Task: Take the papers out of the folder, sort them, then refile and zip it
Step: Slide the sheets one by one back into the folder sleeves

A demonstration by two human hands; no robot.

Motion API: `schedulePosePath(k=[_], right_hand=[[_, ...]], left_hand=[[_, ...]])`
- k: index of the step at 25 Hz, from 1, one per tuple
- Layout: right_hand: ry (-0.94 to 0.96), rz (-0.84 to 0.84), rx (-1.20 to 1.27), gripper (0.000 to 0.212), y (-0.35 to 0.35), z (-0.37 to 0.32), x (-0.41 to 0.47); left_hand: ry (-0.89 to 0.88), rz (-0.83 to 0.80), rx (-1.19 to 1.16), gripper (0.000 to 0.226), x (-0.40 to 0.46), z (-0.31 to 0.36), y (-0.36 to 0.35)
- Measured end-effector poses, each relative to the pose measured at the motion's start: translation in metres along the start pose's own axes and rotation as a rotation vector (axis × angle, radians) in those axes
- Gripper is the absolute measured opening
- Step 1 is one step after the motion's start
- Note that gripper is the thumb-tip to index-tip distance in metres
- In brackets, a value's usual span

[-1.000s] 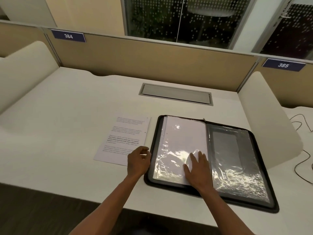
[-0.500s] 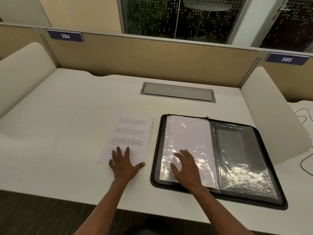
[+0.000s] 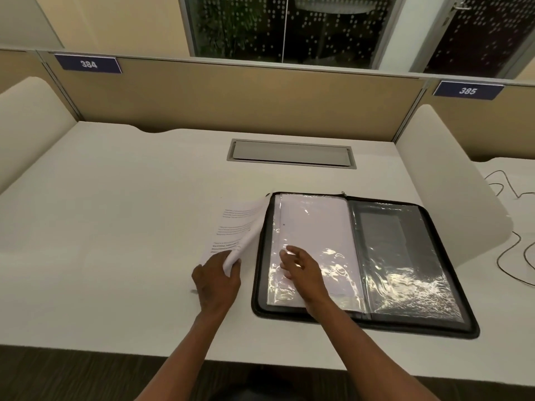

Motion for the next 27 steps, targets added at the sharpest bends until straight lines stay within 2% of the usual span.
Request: schedulePosePath(k=[2, 4, 7, 10, 14, 15, 17, 19, 21, 23, 24, 25, 27], right_hand=[[-0.112, 0.010, 0.173, 0.068, 0.005, -0.009, 0.002], [-0.147, 0.030, 0.260, 0.066, 0.023, -0.022, 0.003], [-0.149, 0.068, 0.295, 0.064, 0.064, -0.033, 0.001], [-0.182, 0.120, 0.272, 0.059, 0.102, -0.030, -0.005], [-0.223, 0.160, 0.411, 0.069, 0.165, -0.017, -0.019], [-0.226, 0.175, 0.433, 0.065, 0.180, -0.014, -0.024], [-0.221, 0.257, 0.349, 0.042, 0.210, -0.007, -0.036], [-0.230, 0.388, 0.287, 0.026, 0.238, 0.004, -0.050], [-0.250, 0.467, 0.310, 0.026, 0.260, 0.015, -0.062], [-0.275, 0.498, 0.320, 0.025, 0.276, 0.024, -0.073], [-0.286, 0.511, 0.319, 0.024, 0.283, 0.027, -0.080], [-0.296, 0.525, 0.327, 0.023, 0.291, 0.029, -0.086], [-0.325, 0.549, 0.359, 0.024, 0.306, 0.035, -0.102]], left_hand=[[-0.084, -0.042, -0.081, 0.025, -0.012, 0.028, -0.002], [-0.161, -0.111, -0.081, 0.037, -0.030, 0.056, -0.008], [-0.368, -0.150, -0.040, 0.041, -0.062, 0.095, -0.019], [-0.591, -0.178, -0.007, 0.063, -0.090, 0.120, -0.034], [-0.880, -0.223, 0.008, 0.075, -0.134, 0.146, -0.059], [-0.926, -0.241, 0.003, 0.080, -0.142, 0.151, -0.065], [-0.984, -0.275, -0.003, 0.088, -0.155, 0.161, -0.075], [-1.047, -0.358, -0.009, 0.082, -0.169, 0.172, -0.083], [-1.060, -0.553, 0.002, 0.076, -0.180, 0.187, -0.088], [-0.974, -0.864, 0.026, 0.097, -0.187, 0.200, -0.093], [-0.933, -0.942, 0.004, 0.101, -0.187, 0.207, -0.095], [-0.884, -0.957, -0.044, 0.097, -0.181, 0.215, -0.096], [-0.783, -0.868, -0.147, 0.074, -0.163, 0.228, -0.102]])
Point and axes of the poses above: each hand's wrist, its own x-axis towards the middle knuckle, its own y-axis out of the back of the hand, z = x × y, the point moved 6 cm from there along x, towards the middle knuckle, and after that the axes turned 13 degrees about x, right-handed, at the moved point
